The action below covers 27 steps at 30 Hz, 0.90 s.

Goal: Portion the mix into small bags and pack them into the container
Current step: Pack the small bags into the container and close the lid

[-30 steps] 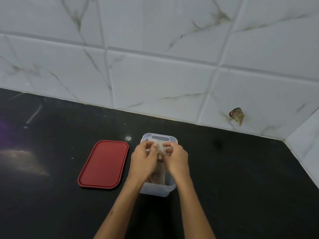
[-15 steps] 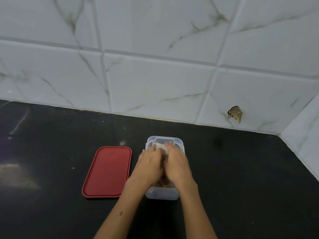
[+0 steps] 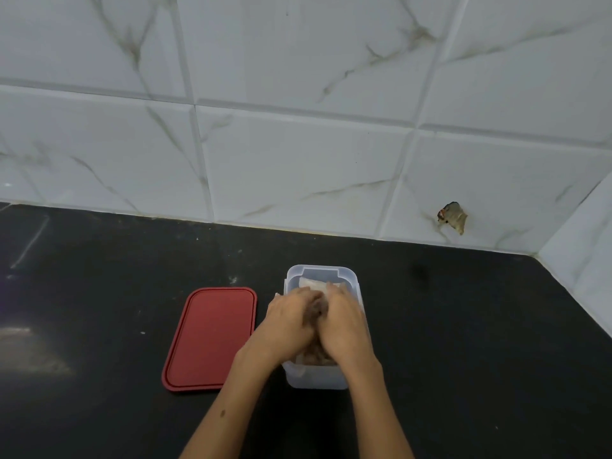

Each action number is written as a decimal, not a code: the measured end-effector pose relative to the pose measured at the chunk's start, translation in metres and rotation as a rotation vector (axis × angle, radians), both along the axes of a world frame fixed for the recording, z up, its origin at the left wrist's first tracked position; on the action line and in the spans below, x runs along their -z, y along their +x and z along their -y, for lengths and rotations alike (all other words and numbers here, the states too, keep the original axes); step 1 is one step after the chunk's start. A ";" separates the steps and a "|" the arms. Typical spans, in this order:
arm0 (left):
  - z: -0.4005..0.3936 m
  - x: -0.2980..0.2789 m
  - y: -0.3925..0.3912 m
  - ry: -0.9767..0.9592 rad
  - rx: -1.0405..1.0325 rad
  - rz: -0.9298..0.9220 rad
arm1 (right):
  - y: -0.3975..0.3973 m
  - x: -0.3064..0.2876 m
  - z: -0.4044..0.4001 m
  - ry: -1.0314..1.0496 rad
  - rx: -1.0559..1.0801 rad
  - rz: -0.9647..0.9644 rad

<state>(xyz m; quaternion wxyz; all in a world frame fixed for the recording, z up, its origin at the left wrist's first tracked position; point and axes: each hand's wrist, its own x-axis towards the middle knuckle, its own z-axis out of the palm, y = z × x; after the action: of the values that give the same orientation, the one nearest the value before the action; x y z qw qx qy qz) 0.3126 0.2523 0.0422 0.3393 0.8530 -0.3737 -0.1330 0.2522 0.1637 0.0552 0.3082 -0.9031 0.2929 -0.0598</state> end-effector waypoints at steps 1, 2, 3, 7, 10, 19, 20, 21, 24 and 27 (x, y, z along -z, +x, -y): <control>-0.004 -0.002 0.002 -0.086 -0.036 -0.019 | 0.001 -0.002 -0.002 -0.009 0.023 0.041; -0.010 -0.004 0.006 -0.157 -0.084 -0.022 | 0.002 -0.005 -0.005 -0.013 0.039 0.103; -0.015 -0.005 0.011 -0.214 -0.135 -0.009 | 0.003 -0.009 -0.010 -0.012 0.054 0.183; -0.038 0.000 0.033 -0.339 -0.417 0.017 | 0.016 -0.019 -0.045 0.087 0.048 0.443; -0.055 0.011 0.045 -0.253 -0.652 0.027 | 0.029 -0.008 -0.074 0.202 -0.040 0.414; -0.095 0.042 0.066 0.306 -0.941 -0.287 | 0.053 0.050 -0.114 0.175 -0.105 -0.124; -0.097 0.045 0.067 0.308 -0.942 -0.286 | 0.054 0.052 -0.114 0.172 -0.101 -0.154; -0.099 0.048 0.069 0.312 -0.942 -0.287 | 0.055 0.054 -0.115 0.192 -0.099 -0.179; -0.103 0.052 0.073 0.307 -0.948 -0.313 | 0.057 0.057 -0.116 0.245 -0.109 -0.219; -0.108 0.052 0.077 0.259 -0.942 -0.375 | 0.058 0.056 -0.117 0.255 -0.110 -0.208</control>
<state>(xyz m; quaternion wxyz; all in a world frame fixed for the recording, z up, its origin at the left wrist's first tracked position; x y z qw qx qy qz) 0.3893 0.3599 -0.0093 0.3153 0.9250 0.1373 -0.1616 0.3104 0.2808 -0.0011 0.3912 -0.8726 0.2786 0.0885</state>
